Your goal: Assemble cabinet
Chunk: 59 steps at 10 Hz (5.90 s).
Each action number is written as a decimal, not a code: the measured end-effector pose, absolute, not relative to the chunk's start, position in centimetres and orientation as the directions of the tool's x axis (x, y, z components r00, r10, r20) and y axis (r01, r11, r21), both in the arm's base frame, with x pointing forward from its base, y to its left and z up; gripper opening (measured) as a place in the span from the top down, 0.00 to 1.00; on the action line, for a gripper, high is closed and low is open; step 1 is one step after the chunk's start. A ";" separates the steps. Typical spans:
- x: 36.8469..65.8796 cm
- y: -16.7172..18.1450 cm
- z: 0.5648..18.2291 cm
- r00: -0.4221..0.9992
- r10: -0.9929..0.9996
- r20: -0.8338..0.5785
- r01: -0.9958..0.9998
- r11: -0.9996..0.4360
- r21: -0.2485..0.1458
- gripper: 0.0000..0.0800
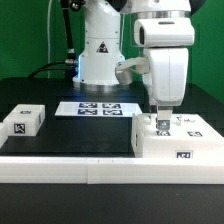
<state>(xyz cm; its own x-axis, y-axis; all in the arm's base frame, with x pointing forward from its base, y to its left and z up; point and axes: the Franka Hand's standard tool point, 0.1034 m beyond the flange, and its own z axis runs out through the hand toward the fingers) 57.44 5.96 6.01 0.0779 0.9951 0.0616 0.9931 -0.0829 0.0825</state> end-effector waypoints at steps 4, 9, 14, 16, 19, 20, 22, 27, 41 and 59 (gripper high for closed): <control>53.8 5.8 7.7 0.407 0.904 0.134 0.897 -0.423 0.131 0.00; 52.5 7.0 7.4 0.505 0.849 0.154 0.845 -0.523 0.114 0.00; 51.4 6.8 7.4 0.863 0.437 0.252 0.450 -0.893 0.010 0.00; 50.6 7.3 6.9 0.953 0.193 0.235 0.214 -0.974 -0.068 0.00; 50.4 7.3 6.7 0.976 0.007 0.215 0.034 -0.992 -0.118 0.00; 50.4 7.3 6.7 0.977 -0.059 0.206 -0.032 -0.990 -0.135 0.00; 50.0 8.9 6.5 0.972 -0.149 0.184 -0.121 -0.981 -0.151 0.00; 48.6 9.0 3.1 0.974 -0.051 0.222 -0.037 -0.997 -0.065 0.00; 49.9 8.7 0.5 0.977 -0.040 0.212 -0.029 -0.998 -0.052 0.00; 50.3 9.0 7.0 0.980 0.019 0.198 0.032 -0.997 -0.064 1.00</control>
Offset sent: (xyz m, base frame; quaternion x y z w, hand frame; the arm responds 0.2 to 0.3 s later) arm -0.0407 -0.0030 0.0148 -0.0640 -0.0093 0.2388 0.9689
